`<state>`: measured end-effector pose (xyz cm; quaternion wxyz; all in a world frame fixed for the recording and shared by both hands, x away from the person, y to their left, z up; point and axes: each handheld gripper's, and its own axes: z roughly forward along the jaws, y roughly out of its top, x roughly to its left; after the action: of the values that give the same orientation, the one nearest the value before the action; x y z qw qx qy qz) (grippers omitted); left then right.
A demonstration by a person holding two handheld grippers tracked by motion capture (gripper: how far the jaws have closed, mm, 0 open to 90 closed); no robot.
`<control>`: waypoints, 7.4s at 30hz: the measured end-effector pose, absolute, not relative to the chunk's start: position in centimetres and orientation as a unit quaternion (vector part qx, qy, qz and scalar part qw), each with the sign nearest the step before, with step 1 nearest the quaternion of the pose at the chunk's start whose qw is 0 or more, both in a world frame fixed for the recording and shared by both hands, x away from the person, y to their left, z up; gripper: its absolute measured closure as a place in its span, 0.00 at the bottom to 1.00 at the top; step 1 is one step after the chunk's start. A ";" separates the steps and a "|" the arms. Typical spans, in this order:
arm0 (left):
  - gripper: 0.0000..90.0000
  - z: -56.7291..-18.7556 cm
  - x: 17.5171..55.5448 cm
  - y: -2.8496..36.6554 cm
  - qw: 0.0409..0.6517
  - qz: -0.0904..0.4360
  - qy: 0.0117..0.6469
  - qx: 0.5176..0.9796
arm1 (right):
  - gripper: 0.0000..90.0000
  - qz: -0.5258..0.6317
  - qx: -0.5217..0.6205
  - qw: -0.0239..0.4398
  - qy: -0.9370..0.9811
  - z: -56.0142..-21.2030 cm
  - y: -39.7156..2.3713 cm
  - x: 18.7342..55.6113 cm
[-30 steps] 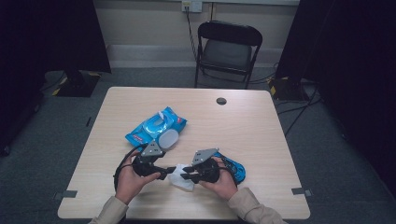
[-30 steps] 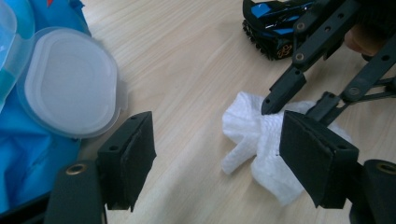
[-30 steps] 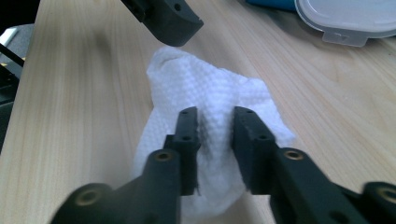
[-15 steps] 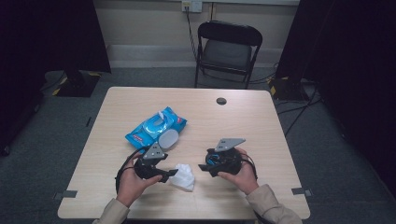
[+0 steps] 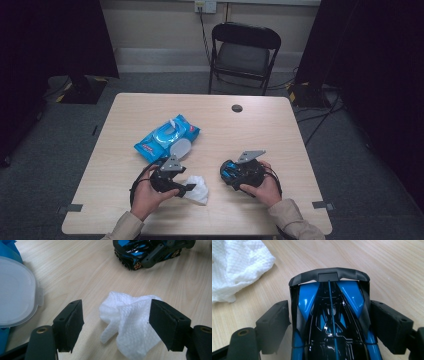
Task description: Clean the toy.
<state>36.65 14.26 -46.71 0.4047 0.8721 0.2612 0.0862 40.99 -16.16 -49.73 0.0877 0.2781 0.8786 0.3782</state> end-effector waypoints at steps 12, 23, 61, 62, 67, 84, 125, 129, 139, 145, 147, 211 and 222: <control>0.29 -47.3 36.7 14.0 0.398 0.085 0.256 0.877 | 0.27 0.367 0.265 0.104 0.885 -50.1 -15.8 41.2; 0.27 -47.2 36.8 14.1 0.406 0.082 0.254 0.874 | 0.28 0.356 0.272 0.107 0.888 -49.8 -15.6 41.0; 0.92 -43.0 39.9 13.1 0.434 0.065 0.308 0.844 | 0.28 0.485 0.289 0.082 0.821 -46.1 -18.0 40.6; 0.92 -42.5 40.3 12.8 0.445 0.062 0.313 0.837 | 0.28 0.491 0.287 0.081 0.818 -45.9 -18.0 40.6; 0.92 -40.8 41.8 11.4 0.465 0.062 0.323 0.822 | 0.28 0.508 0.282 0.074 0.810 -45.5 -18.1 40.5; 0.92 -40.6 43.4 6.2 0.474 0.011 0.269 0.838 | 0.28 0.524 0.257 0.071 0.809 -44.6 -17.4 39.8; 0.92 -39.4 41.5 11.3 0.516 -0.032 0.265 0.814 | 0.28 0.527 0.279 0.083 0.798 -44.5 -17.6 40.5; 0.92 -37.8 42.8 11.6 0.534 -0.027 0.281 0.797 | 0.28 0.530 0.274 0.083 0.798 -44.2 -17.4 40.3; 0.92 -38.4 44.9 8.3 0.513 -0.041 0.291 0.806 | 0.28 0.533 0.255 0.076 0.803 -44.2 -16.8 39.9; 0.92 -39.1 45.0 6.2 0.502 -0.056 0.280 0.816 | 0.28 0.537 0.255 0.078 0.801 -44.1 -16.8 39.8; 0.92 -39.2 45.0 6.0 0.500 -0.058 0.280 0.818 | 0.28 0.535 0.258 0.077 0.801 -44.3 -17.0 39.8; 0.91 -37.2 45.4 8.1 0.508 -0.030 0.305 0.805 | 0.28 0.546 0.258 0.088 0.792 -43.8 -17.6 39.7; 0.91 -39.5 45.4 5.8 0.485 -0.058 0.295 0.821 | 0.28 0.545 0.258 0.087 0.793 -43.8 -17.8 39.7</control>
<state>45.42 5.76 -39.50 0.4847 0.8213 0.2955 -0.0578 39.74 -17.81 -43.85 0.0871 0.2583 0.7928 0.5451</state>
